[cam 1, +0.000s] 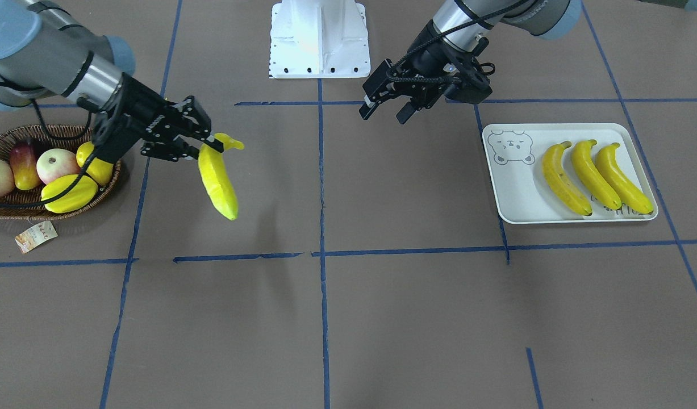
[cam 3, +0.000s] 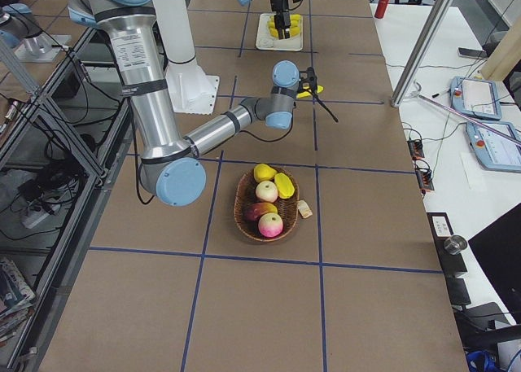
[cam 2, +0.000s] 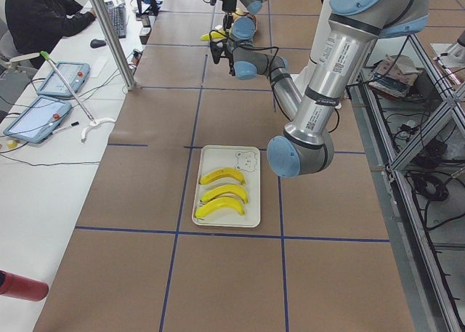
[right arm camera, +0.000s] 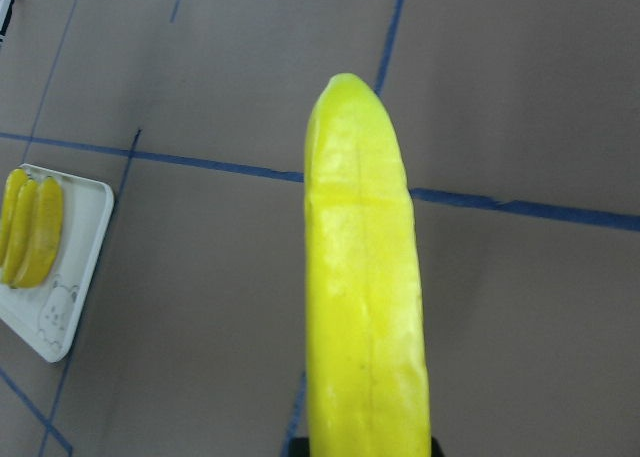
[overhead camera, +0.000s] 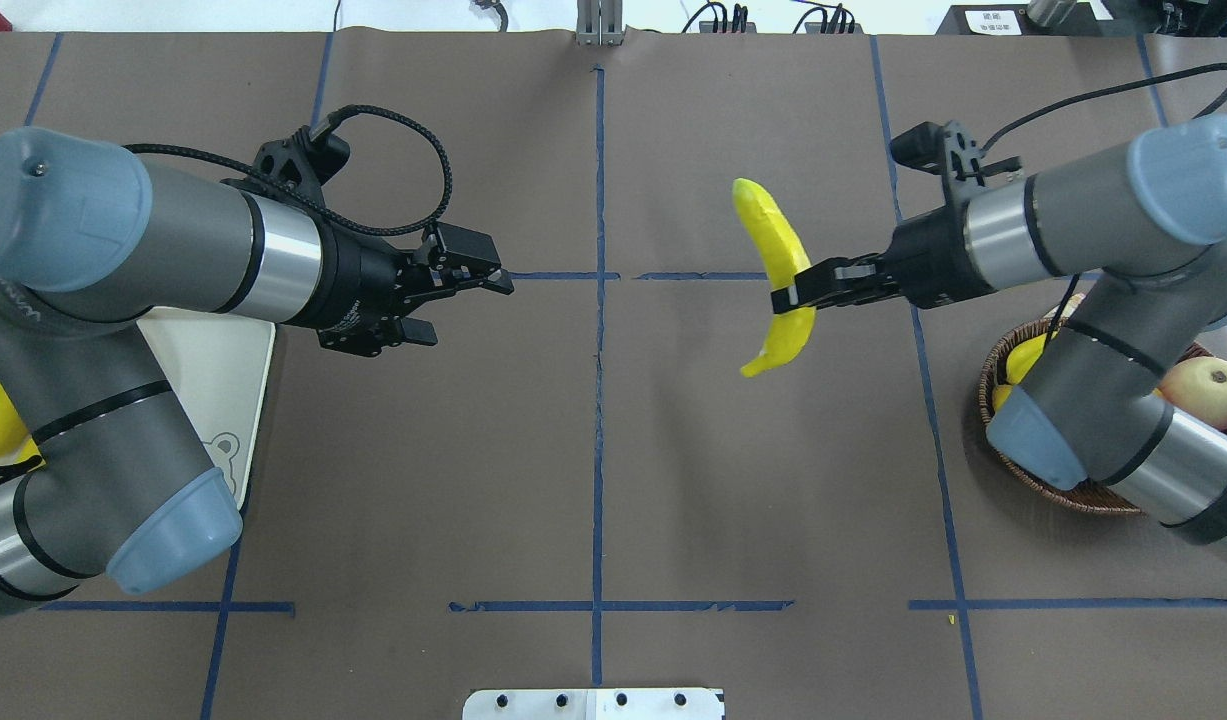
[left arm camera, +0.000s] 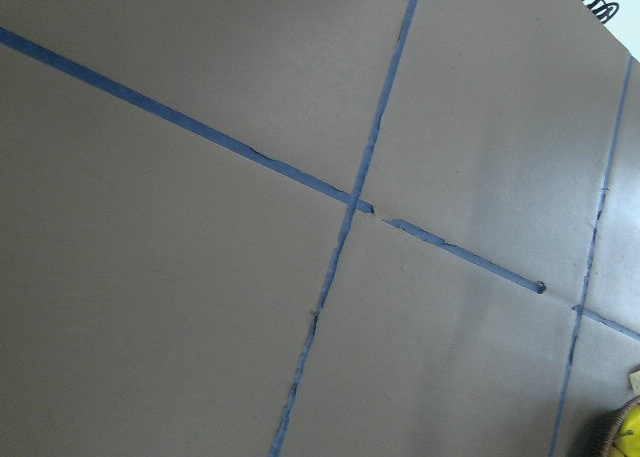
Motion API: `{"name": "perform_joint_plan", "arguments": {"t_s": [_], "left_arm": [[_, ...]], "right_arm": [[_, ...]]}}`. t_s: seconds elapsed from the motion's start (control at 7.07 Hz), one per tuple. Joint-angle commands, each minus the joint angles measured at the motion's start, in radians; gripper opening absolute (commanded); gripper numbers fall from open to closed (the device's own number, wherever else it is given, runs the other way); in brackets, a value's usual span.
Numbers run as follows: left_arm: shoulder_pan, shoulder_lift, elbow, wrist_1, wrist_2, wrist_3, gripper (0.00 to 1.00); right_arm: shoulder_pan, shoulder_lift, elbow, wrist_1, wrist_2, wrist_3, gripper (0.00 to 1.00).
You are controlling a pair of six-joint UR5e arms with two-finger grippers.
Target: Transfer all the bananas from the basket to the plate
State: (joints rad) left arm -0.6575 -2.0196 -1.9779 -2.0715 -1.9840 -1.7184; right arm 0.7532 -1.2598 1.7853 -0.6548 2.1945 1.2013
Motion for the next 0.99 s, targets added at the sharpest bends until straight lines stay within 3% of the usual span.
{"name": "perform_joint_plan", "arguments": {"t_s": [0.0, 0.42, 0.85], "left_arm": [[0.007, -0.008, 0.005, -0.053, 0.001, -0.024, 1.0], [0.012, -0.024, 0.008, -0.055, 0.002, -0.024, 1.0], [0.031, -0.045, 0.04, -0.055, 0.002, -0.024, 1.0]], "right_arm": [[-0.159, 0.026, 0.048, -0.005, -0.169, 0.029, 0.02], [-0.359, 0.049, 0.086, -0.006, -0.404, 0.027, 0.02], [-0.374, 0.118, 0.088, -0.06, -0.409, 0.026, 0.02]]}}
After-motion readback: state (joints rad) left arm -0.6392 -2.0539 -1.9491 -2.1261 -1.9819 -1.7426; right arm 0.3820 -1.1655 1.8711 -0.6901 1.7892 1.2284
